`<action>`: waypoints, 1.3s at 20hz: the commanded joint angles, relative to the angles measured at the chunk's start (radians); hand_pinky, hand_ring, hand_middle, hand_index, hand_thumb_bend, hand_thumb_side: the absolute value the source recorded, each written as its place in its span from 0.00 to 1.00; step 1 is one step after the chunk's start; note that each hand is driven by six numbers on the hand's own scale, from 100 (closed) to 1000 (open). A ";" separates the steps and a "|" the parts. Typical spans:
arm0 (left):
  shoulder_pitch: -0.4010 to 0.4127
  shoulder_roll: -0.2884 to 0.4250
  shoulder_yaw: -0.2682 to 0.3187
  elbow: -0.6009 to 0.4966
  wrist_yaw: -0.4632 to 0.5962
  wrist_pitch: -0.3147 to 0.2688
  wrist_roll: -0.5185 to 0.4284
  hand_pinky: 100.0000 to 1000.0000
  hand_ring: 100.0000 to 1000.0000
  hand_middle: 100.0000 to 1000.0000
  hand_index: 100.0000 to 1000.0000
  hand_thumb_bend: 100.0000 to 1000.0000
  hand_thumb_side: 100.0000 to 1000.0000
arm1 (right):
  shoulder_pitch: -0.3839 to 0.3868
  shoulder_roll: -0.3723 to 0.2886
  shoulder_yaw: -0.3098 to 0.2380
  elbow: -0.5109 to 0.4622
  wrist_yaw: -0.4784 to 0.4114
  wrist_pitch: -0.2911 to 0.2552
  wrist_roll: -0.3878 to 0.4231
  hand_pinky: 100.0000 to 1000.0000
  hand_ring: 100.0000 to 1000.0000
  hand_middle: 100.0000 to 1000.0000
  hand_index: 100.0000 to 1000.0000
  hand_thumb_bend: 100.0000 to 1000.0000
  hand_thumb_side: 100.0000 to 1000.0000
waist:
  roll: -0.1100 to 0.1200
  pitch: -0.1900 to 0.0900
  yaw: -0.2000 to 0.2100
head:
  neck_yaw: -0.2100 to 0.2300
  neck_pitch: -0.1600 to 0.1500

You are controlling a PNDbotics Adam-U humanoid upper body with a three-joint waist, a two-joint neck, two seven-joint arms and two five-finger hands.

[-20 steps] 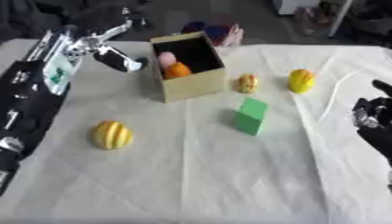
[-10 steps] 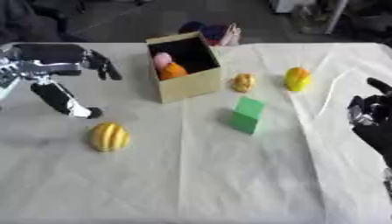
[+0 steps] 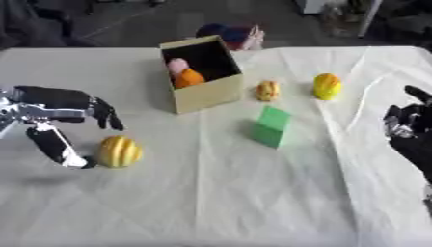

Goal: Pick up objects on the table and place them in the box.

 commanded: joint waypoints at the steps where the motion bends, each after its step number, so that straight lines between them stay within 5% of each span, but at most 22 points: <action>1: -0.009 -0.009 -0.004 0.044 -0.067 0.003 0.032 0.79 0.70 0.73 0.85 0.36 0.17 | -0.009 -0.020 -0.004 -0.009 0.004 -0.002 0.004 0.71 0.36 0.38 0.87 0.00 0.10 | 0.010 -0.004 -0.001 | 0.001 -0.003; 8: -0.011 -0.061 -0.027 0.102 -0.187 -0.033 0.119 0.74 0.66 0.68 0.81 0.39 0.10 | -0.010 -0.017 -0.003 -0.008 0.003 -0.003 0.006 0.71 0.36 0.38 0.87 0.00 0.11 | 0.005 -0.003 -0.004 | 0.004 -0.003; 19: -0.005 -0.113 -0.015 0.169 -0.346 -0.006 0.522 0.51 0.30 0.26 0.46 0.15 0.06 | -0.010 -0.013 -0.004 -0.008 0.004 -0.003 0.007 0.71 0.36 0.38 0.85 0.00 0.13 | 0.003 -0.003 -0.004 | 0.003 -0.003; 26: -0.066 -0.097 0.091 0.045 -0.256 0.070 0.517 0.56 0.32 0.27 0.48 0.08 0.05 | -0.007 -0.013 -0.006 -0.008 0.005 -0.001 0.006 0.72 0.36 0.38 0.85 0.00 0.13 | 0.003 -0.007 0.003 | -0.002 -0.003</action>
